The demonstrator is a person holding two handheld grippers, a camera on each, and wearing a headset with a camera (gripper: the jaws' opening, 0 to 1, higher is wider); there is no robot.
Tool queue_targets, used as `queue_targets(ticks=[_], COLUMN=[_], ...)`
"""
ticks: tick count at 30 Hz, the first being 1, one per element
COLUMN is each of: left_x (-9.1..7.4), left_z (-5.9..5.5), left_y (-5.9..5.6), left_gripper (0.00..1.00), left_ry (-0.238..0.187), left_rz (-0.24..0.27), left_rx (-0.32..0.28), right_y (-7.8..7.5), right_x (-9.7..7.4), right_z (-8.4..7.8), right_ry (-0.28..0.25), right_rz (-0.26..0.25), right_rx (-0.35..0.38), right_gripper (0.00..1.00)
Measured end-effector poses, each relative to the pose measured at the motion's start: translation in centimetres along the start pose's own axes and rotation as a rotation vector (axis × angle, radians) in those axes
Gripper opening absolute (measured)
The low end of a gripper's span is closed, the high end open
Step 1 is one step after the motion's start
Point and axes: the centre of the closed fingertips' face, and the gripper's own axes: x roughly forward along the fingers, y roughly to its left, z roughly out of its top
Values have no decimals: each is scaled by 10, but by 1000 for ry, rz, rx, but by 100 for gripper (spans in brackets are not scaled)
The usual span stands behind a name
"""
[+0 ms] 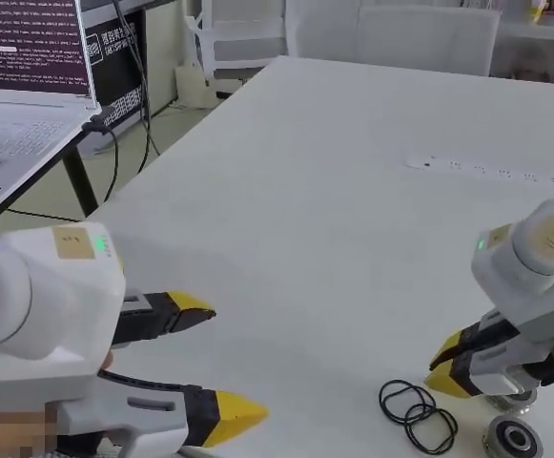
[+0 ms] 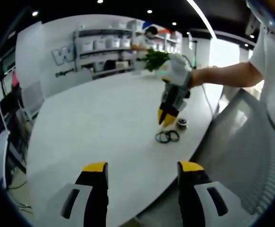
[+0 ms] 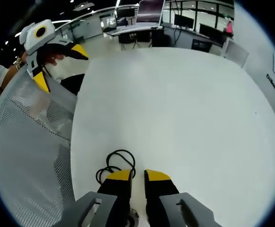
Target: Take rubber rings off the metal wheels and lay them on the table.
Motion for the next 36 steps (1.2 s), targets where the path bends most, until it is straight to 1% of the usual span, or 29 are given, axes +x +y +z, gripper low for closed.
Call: queue_targets(ticks=[6, 13, 20, 23, 25, 28, 31, 36], left_x=[0, 0, 0, 1, 2, 4, 7, 12], left_z=[0, 0, 3, 4, 4, 5, 6, 10], left_y=[0, -2, -6, -8, -10, -12, -16, -20], left_gripper=[60, 61, 62, 62, 62, 62, 62, 65], left_ry=[4, 10, 13, 14, 17, 18, 18, 13], left_rz=[-2, -10, -23, -33, -41, -49, -69, -97], left_rx=[11, 27, 46, 53, 61, 65, 71, 79], right_y=[0, 6, 13, 15, 16, 19, 20, 24], right_x=[-11, -32, -64, -79, -90, -103, -114, -129], right_z=[-1, 3, 9, 9, 8, 2, -4, -17], right_ry=[-27, -86, -196, -241, -281, -312, -340, -378], right_rz=[-9, -25, -42, -58, -73, -96, -122, -158], right_rx=[21, 66, 116, 143, 165, 188, 211, 245], right_gripper=[9, 13, 18, 21, 22, 25, 28, 35])
